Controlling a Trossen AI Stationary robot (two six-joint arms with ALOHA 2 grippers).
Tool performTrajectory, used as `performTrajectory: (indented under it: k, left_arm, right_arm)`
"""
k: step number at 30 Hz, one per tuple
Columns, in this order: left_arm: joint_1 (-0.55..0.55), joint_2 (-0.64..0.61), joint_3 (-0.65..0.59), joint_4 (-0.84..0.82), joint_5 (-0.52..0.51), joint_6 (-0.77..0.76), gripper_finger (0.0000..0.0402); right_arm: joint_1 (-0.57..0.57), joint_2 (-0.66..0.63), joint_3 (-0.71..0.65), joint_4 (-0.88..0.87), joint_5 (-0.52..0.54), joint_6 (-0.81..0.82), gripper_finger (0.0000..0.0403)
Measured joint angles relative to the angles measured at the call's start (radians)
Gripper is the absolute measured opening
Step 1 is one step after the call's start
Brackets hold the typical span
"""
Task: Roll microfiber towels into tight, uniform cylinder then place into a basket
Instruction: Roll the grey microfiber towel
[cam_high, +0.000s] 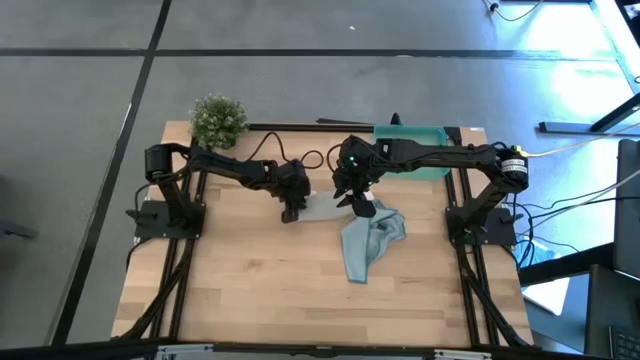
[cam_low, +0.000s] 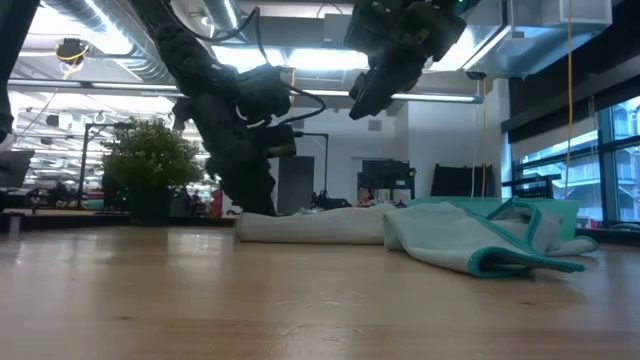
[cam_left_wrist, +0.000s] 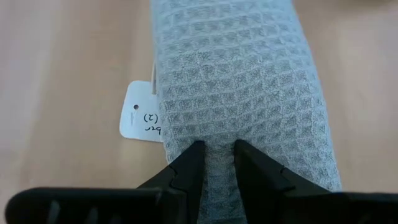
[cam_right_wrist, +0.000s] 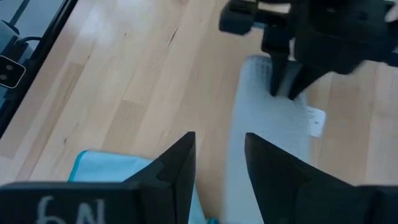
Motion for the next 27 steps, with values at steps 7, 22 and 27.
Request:
performTrajectory:
  k: [7,22,27]
  left_arm:
    - [0.0,-0.005,0.004,-0.147,0.04,0.21,0.0088]
    - [-0.002,-0.001,-0.002,-0.093,0.033,0.217,0.0088]
    - [-0.002,0.0,-0.002,-0.072,0.031,0.217,0.0088]
  right_arm:
    - [0.0,0.0,0.0,0.0,0.0,-0.002,0.0139]
    - [0.0,0.0,0.0,0.001,0.0,-0.002,0.0139]
    - [0.0,0.0,0.0,0.002,0.0,-0.002,0.0139]
